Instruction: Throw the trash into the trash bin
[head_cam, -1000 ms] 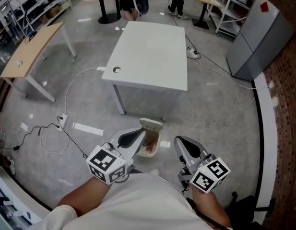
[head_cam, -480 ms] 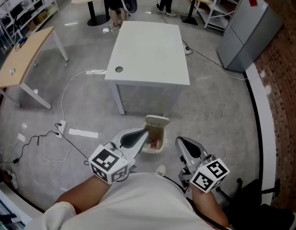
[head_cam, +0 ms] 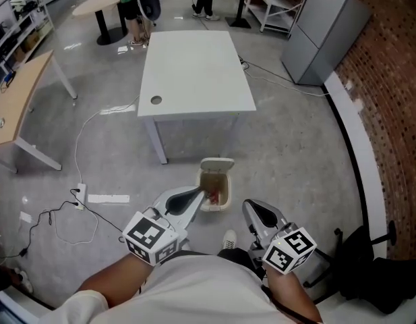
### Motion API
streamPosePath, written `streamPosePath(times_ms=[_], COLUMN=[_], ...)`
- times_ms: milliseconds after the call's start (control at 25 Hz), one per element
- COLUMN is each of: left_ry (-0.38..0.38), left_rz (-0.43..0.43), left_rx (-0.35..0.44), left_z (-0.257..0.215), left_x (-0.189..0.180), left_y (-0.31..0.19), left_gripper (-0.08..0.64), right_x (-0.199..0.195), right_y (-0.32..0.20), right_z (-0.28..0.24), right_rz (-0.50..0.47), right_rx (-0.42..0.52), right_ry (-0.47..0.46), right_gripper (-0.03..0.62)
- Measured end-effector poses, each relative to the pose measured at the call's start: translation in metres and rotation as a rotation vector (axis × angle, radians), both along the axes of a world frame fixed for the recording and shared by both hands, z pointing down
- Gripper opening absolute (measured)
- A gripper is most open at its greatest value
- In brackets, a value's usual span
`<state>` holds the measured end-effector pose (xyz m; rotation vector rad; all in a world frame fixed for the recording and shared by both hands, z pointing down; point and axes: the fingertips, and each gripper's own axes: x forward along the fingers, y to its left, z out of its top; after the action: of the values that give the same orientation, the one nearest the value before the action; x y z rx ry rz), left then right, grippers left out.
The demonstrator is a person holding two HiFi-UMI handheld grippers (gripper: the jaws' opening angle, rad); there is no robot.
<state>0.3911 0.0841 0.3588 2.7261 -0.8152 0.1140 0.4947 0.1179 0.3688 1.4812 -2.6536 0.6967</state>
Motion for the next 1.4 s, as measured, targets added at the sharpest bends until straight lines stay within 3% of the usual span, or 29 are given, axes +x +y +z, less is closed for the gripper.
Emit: streamPosePath(times_ms=[520, 760, 1400], left_ry=[0.049, 0.023, 0.0], left_rz=[-0.121, -0.15, -0.113], left_rx=[0.023, 0.039, 0.059], left_z=[-0.011, -0.009, -0.013], left_x=[0.025, 0.025, 0.047], left_y=[0.014, 0.021, 0.031], left_gripper=[0.008, 0.008, 0.008], right_x=[0.033, 0.037, 0.05], right_y=[0.009, 0.018, 0.033], right_z=[-0.009, -0.008, -0.003], right_rz=[-0.077, -0.083, -0.058], right_rx=[0.037, 0.045, 0.047], right_ry=[0.057, 0.051, 0.029], right_gripper=[0.002, 0.002, 0.0])
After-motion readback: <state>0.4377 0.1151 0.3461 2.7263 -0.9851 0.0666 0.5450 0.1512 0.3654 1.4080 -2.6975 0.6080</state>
